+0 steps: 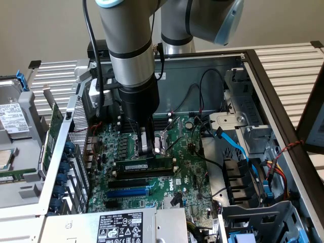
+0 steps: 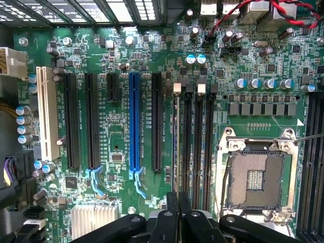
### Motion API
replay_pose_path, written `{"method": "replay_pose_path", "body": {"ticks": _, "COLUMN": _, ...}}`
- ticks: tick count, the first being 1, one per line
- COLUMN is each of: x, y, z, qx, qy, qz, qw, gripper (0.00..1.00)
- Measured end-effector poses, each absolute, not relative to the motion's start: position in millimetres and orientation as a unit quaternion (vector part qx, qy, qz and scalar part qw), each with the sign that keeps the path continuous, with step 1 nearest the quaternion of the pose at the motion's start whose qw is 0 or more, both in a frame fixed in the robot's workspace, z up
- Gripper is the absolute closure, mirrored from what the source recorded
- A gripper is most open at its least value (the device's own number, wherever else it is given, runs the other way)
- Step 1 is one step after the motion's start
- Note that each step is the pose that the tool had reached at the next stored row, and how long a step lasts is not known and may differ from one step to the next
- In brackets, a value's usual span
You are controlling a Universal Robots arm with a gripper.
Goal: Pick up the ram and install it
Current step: 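Insert the ram into the slot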
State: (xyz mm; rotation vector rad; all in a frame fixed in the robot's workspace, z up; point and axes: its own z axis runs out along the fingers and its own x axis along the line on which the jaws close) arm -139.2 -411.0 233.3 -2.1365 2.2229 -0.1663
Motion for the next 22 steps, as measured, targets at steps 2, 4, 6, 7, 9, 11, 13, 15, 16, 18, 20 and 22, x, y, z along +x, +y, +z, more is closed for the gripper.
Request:
{"method": "replay_pose_path", "body": {"ticks": 2, "x": -139.2, "y": -411.0, "z": 233.3, "qx": -0.691, "qy": 0.72, "qz": -0.054, "qw": 0.027, "gripper": 0.88}}
{"method": "replay_pose_path", "body": {"ticks": 4, "x": -139.3, "y": -410.9, "z": 233.3, "qx": -0.69, "qy": 0.721, "qz": -0.054, "qw": 0.027, "gripper": 0.88}}
{"method": "replay_pose_path", "body": {"ticks": 6, "x": -139.3, "y": -410.9, "z": 233.3, "qx": -0.69, "qy": 0.721, "qz": -0.054, "qw": 0.027, "gripper": 0.88}}
{"method": "replay_pose_path", "body": {"ticks": 7, "x": -139.3, "y": -411.0, "z": 233.3, "qx": -0.69, "qy": 0.721, "qz": -0.054, "qw": 0.027, "gripper": 0.88}}
{"method": "replay_pose_path", "body": {"ticks": 9, "x": -139.3, "y": -411.0, "z": 233.2, "qx": -0.69, "qy": 0.721, "qz": -0.054, "qw": 0.027, "gripper": 0.88}}
{"method": "replay_pose_path", "body": {"ticks": 11, "x": -139.2, "y": -411.0, "z": 233.2, "qx": -0.69, "qy": 0.721, "qz": -0.054, "qw": 0.027, "gripper": 0.88}}
{"method": "replay_pose_path", "body": {"ticks": 13, "x": -139.3, "y": -411.4, "z": 233.2, "qx": -0.69, "qy": 0.721, "qz": -0.054, "qw": 0.027, "gripper": 0.88}}
{"method": "replay_pose_path", "body": {"ticks": 15, "x": -139.3, "y": -411.4, "z": 233.2, "qx": -0.69, "qy": 0.721, "qz": -0.054, "qw": 0.027, "gripper": 0.88}}
{"method": "replay_pose_path", "body": {"ticks": 16, "x": -139.3, "y": -411.5, "z": 233.1, "qx": -0.69, "qy": 0.721, "qz": -0.054, "qw": 0.027, "gripper": 0.88}}
{"method": "replay_pose_path", "body": {"ticks": 18, "x": -139.2, "y": -411.5, "z": 232.6, "qx": -0.69, "qy": 0.721, "qz": -0.054, "qw": 0.027, "gripper": 0.88}}
{"method": "replay_pose_path", "body": {"ticks": 20, "x": -139.3, "y": -411.5, "z": 232.5, "qx": -0.69, "qy": 0.721, "qz": -0.054, "qw": 0.027, "gripper": 0.88}}
{"method": "replay_pose_path", "body": {"ticks": 22, "x": -139.3, "y": -411.4, "z": 232.2, "qx": -0.69, "qy": 0.721, "qz": -0.054, "qw": 0.027, "gripper": 0.88}}
